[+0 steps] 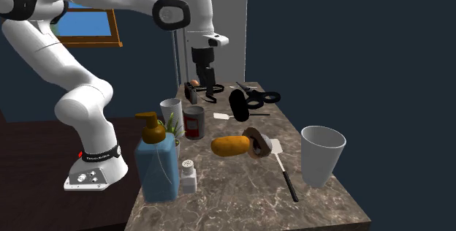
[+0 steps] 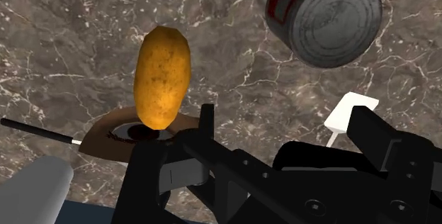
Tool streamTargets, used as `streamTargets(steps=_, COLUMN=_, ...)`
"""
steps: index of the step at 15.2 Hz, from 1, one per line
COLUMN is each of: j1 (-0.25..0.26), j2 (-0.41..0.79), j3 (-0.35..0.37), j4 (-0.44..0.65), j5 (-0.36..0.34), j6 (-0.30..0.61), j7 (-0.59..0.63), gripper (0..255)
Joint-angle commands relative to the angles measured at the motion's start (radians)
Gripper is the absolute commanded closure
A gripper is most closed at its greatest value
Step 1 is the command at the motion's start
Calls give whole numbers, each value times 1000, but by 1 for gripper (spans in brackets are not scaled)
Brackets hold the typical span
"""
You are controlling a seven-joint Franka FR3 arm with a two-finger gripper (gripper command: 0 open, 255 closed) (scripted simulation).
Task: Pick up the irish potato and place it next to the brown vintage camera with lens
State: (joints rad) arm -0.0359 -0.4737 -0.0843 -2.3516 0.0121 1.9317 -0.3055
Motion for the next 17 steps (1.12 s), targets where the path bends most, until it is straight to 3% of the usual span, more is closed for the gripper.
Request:
streamTargets(steps=1, j1=-8, j2=55, j3=-24, j4=3, j5=0, j6=49, j7=-29, gripper=0)
streamTargets(steps=7, j1=-22, j2=259, j3=-85, j4=64, j5=28, j6=177, j7=-115, gripper=0)
streamTargets(steps=14, j1=-45, j2=519, j3=-135, j4=194, j5=107, j6=280, j7=-231, gripper=0)
streamTargets(steps=17, j1=-47, j2=547, j3=-134, j4=191, j5=118, j6=309, j7=-241, gripper=0)
